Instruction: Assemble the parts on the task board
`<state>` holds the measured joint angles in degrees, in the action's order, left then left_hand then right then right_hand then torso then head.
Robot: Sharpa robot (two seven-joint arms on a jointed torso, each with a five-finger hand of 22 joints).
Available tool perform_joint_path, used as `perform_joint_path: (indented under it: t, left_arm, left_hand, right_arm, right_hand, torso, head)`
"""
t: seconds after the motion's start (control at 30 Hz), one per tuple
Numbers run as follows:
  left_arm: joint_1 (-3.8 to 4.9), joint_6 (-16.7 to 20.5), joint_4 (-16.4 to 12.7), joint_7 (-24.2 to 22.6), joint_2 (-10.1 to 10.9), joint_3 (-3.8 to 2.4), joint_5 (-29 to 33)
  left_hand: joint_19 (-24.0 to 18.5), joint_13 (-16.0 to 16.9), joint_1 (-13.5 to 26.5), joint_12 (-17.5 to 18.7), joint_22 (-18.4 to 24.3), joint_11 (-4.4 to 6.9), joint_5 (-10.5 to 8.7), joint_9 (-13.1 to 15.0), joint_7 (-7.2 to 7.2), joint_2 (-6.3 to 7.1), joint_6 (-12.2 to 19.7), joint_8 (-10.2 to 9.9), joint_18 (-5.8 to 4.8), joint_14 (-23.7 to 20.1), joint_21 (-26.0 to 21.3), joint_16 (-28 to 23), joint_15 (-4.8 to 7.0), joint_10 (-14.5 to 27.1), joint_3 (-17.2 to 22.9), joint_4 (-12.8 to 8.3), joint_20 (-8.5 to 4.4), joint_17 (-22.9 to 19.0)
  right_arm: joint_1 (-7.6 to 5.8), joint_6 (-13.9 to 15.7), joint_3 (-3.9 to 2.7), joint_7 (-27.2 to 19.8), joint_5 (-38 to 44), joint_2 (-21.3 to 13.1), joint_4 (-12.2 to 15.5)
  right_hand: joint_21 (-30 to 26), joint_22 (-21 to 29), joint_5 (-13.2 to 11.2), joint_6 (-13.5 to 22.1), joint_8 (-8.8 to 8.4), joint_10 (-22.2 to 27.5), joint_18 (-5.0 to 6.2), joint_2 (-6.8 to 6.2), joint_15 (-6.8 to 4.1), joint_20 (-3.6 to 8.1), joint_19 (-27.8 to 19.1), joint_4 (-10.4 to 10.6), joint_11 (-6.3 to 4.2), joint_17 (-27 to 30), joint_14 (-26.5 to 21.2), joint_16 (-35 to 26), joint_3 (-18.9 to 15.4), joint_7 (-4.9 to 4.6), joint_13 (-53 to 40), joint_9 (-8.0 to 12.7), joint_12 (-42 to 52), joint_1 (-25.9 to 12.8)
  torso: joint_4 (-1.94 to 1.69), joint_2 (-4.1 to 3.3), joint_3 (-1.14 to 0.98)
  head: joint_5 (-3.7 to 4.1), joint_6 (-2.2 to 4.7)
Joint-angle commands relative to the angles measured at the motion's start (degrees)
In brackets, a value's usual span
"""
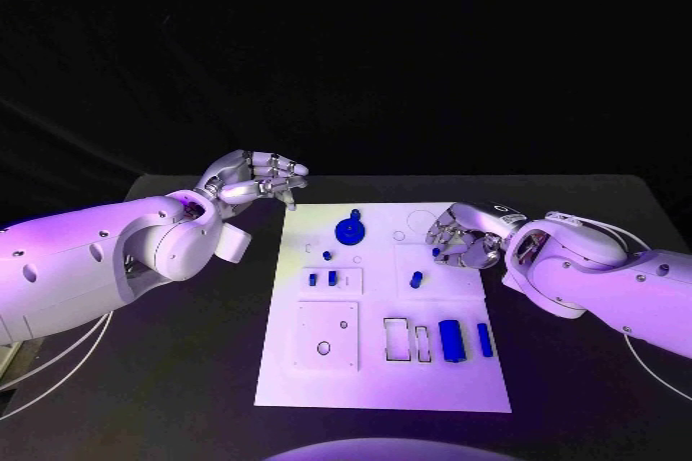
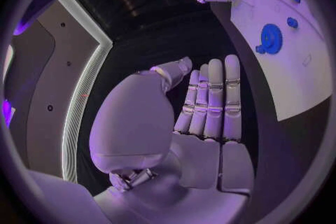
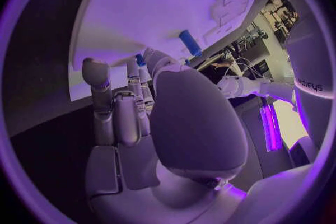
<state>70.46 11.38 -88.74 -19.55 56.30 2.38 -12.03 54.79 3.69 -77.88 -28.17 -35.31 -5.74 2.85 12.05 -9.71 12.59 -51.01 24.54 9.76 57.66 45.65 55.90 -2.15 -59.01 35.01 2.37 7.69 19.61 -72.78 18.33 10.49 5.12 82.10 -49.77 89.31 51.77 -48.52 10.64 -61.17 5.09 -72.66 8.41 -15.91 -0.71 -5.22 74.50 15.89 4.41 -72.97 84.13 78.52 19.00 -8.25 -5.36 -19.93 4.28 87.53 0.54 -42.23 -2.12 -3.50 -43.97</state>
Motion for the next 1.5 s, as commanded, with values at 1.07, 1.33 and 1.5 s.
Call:
perform_joint_path:
  t: [1.07,1.33,1.5]
  left_arm:
    - [0.03,-1.3,-0.1,-0.6,0.1,-0.03,1.3]
    - [0.02,-1.1,-0.2,-0.6,0.1,-0.02,1.2]
    - [0.02,-0.6,-0.3,-1.4,0.1,-0.01,1.2]
  left_hand:
    - [1.0,0.0,-0.4,2.8,0.4,-0.78,0.09,-0.1,-0.45,-0.23,0.0,-0.9,0.72,0.7,-0.7,-0.8,-0.30,1.4,-1.1,-0.4,0.04,0.1]
    - [1.0,0.0,-0.6,4.3,0.7,-1.54,0.09,-0.1,-0.97,-0.32,0.9,-1.0,0.69,0.5,-1.1,-1.4,-0.84,4.1,-1.9,-0.7,0.44,0.2]
    - [0.9,0.1,-0.7,4.5,0.8,-1.72,0.11,-0.1,-1.19,-0.44,1.2,-1.0,0.69,0.4,-1.2,-1.6,-0.96,4.6,-2.0,-0.7,0.53,0.2]
  right_arm:
    - [1.29,-5.3,0.11,9.1,12.8,1.6,1.1]
    - [1.37,-4.8,0.12,10.2,14.4,1.5,1.5]
    - [1.38,-4.6,0.11,10.7,14.7,1.2,1.8]
  right_hand:
    - [4.8,-6.0,-0.2,-6.4,4.51,-6.4,-0.56,2.15,-1.78,1.63,-1.1,-5.0,-2.73,0.3,3.0,1.9,12.0,2.39,-2.0,-3.5,1.1,-1.6]
    - [5.5,-6.9,-0.1,-6.1,5.26,-7.2,-0.59,2.43,-1.91,1.87,-1.4,-7.3,-2.80,0.5,2.9,2.1,15.1,2.30,-2.7,-4.6,0.9,-2.6]
    - [5.8,-7.4,-0.1,-5.7,5.54,-7.4,-0.57,2.45,-1.90,1.90,-1.6,-8.4,-2.77,0.7,2.9,2.1,17.3,2.26,-3.0,-5.2,0.7,-3.5]
  torso:
    - [0.06,0.05,-0.03]
    - [0.07,0.03,-0.04]
    - [0.03,0.09,-0.05]
  head:
    - [0.94,-0.63]
    - [1.02,-0.66]
    - [0.96,-0.64]
